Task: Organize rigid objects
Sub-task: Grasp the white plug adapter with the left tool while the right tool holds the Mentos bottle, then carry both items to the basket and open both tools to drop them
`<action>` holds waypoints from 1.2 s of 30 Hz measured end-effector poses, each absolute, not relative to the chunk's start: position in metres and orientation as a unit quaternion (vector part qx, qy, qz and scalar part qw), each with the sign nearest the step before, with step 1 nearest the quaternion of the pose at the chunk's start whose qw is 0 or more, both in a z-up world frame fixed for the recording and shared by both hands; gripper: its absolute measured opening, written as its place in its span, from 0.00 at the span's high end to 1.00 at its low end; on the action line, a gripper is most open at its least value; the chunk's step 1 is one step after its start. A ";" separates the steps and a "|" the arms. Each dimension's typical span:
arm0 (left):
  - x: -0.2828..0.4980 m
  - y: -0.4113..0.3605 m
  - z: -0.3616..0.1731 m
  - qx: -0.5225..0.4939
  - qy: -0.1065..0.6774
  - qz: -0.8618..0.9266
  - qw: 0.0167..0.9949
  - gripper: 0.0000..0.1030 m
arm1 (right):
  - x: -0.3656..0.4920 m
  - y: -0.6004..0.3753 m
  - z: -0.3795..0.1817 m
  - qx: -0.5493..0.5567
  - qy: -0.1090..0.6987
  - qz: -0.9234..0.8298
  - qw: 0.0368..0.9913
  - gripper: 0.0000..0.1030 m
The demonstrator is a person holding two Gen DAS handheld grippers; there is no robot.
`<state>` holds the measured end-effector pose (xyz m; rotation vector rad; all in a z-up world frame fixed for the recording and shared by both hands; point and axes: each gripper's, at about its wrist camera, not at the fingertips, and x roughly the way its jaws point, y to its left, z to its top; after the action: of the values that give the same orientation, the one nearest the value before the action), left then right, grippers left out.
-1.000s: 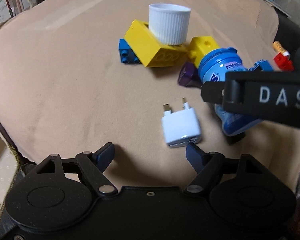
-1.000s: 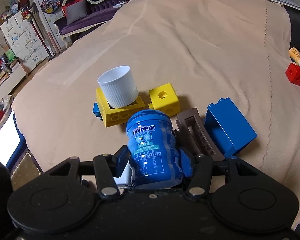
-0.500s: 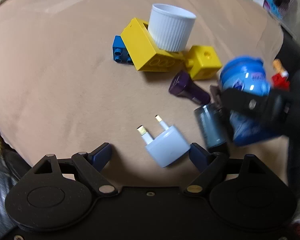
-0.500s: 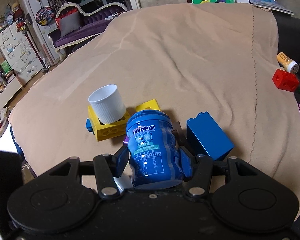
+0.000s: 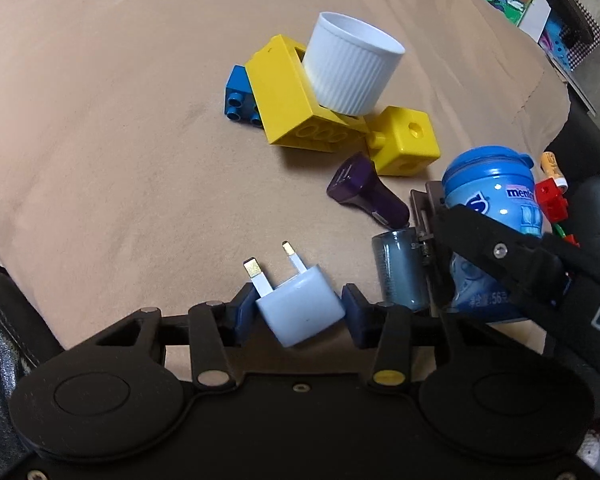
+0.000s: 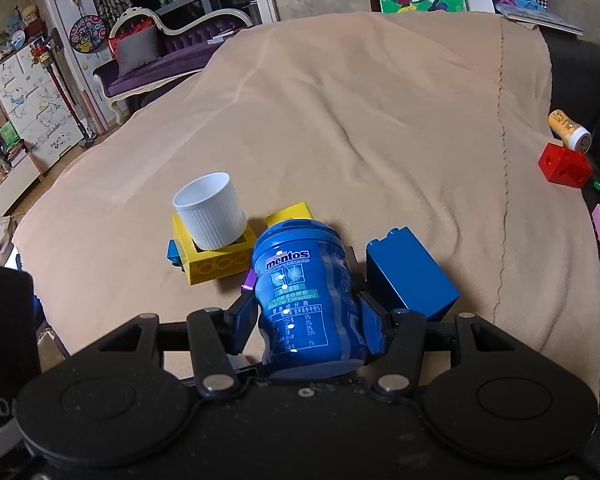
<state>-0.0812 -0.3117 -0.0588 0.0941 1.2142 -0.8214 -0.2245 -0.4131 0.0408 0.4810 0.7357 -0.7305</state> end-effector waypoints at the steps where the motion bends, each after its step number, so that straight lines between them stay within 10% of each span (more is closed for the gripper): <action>1: -0.081 -0.311 -0.059 0.041 0.554 -0.377 0.741 0.56 | -0.225 -0.411 0.041 0.227 0.348 -0.346 0.841 0.48; 36: 0.037 -0.028 -0.014 -0.022 0.499 -0.027 0.866 0.56 | -0.018 -0.206 0.004 0.152 0.510 -0.083 0.843 0.48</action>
<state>0.0369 -0.0279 -0.0136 -0.0457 1.0443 -0.0556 -0.0181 -0.2063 0.0040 0.3208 1.0775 -0.1747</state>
